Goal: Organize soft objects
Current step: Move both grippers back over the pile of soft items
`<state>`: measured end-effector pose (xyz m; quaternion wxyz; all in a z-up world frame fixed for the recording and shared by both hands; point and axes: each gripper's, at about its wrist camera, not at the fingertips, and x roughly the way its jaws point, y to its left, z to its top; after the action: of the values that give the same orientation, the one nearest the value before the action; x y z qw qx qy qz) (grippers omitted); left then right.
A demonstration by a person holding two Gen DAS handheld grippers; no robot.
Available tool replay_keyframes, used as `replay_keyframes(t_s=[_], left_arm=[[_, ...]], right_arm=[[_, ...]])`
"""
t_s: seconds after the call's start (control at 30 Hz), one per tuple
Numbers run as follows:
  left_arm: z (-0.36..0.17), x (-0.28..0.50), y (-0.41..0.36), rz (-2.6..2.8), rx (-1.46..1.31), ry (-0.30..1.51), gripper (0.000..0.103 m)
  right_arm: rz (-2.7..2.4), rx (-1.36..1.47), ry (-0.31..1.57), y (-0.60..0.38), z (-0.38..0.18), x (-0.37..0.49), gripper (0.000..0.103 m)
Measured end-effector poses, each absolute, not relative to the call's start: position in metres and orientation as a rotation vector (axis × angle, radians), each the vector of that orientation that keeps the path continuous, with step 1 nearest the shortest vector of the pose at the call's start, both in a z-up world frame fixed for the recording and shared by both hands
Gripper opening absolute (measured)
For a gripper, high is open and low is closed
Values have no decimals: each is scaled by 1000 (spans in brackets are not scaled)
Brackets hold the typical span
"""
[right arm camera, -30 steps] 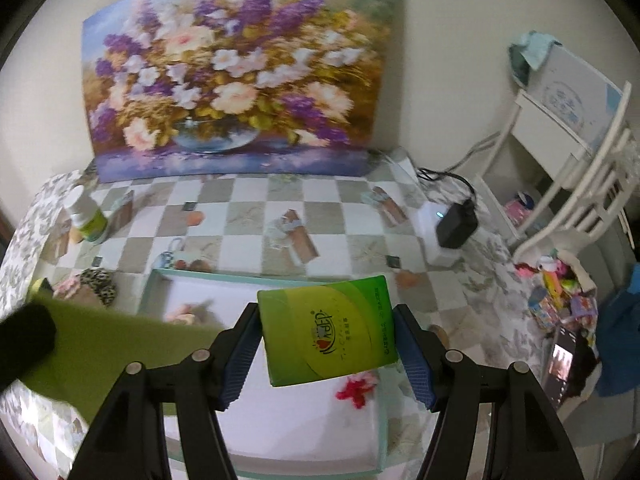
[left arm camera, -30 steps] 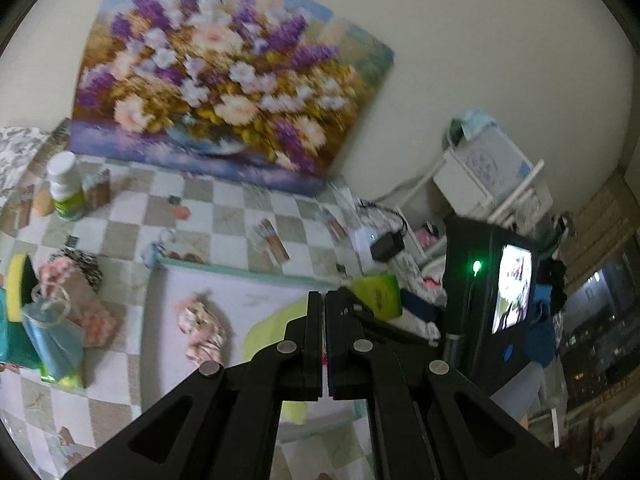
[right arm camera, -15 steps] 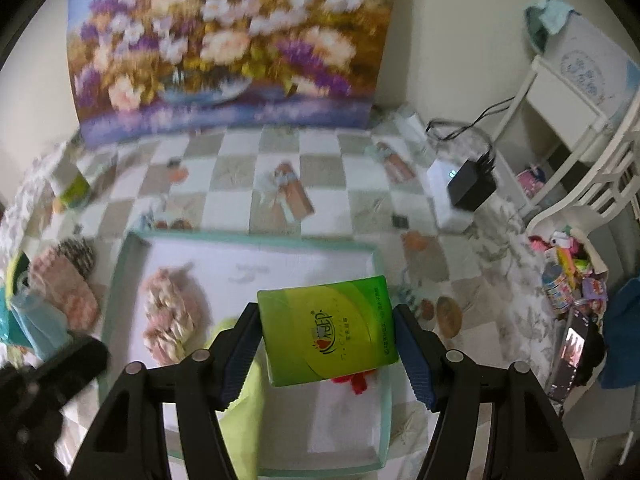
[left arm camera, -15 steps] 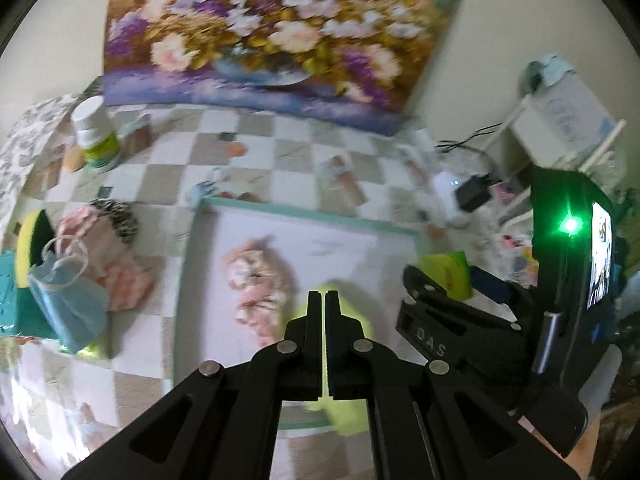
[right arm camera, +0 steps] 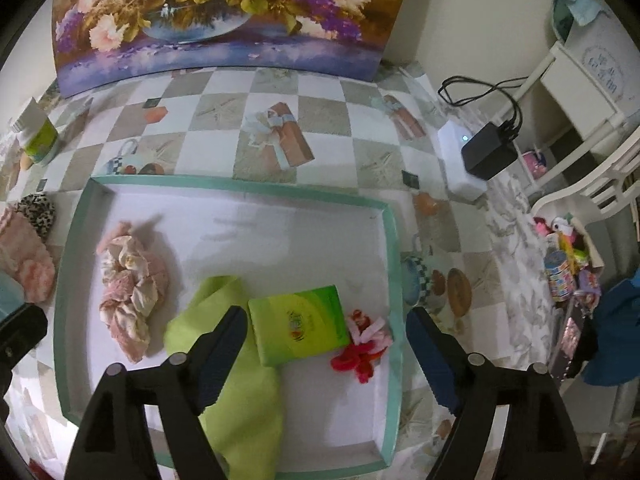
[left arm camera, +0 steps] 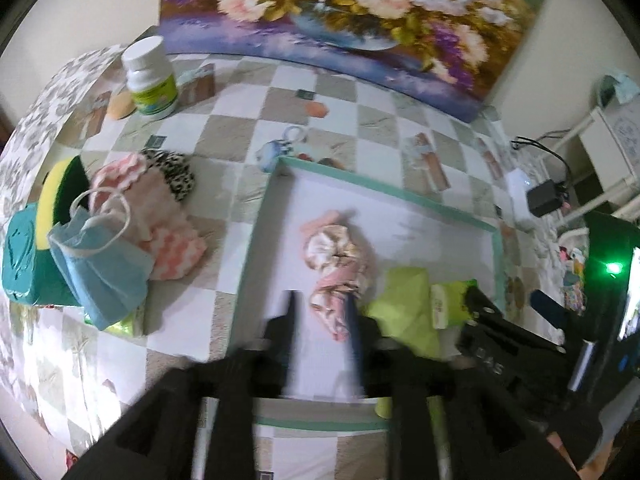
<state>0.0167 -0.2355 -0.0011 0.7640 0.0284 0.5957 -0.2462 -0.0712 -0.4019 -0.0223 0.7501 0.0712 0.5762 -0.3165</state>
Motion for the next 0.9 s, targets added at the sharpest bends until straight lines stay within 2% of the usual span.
replay_keyframes(t_s=[0.03,0.1,0.17,0.27,0.4,0.5,0.9], left_arm=[[-2,19,-233,-521,52,1295,62],[-2,22,-228,-506,30,1293,65],[-1,27,-222,-485,12,1289,73],[0,36,-211,-435,-13,1277,83],[3,50,-192,-368,-55,1242,86],[9,57,-177,-325,-81,1208,95],[55,69,-130,-280,-111,1021,102]], right_arm=[[-696,149,1260,-401,-22,-70,85],[-707,131,1259,-399,-20,-68,87],[-716,120,1252,-397,-17,-66,100],[-704,132,1219,-391,-9,-63,102],[-679,166,1177,-383,1,-57,102],[-655,193,1139,-376,13,-53,103],[-587,225,1017,-344,55,-42,103]])
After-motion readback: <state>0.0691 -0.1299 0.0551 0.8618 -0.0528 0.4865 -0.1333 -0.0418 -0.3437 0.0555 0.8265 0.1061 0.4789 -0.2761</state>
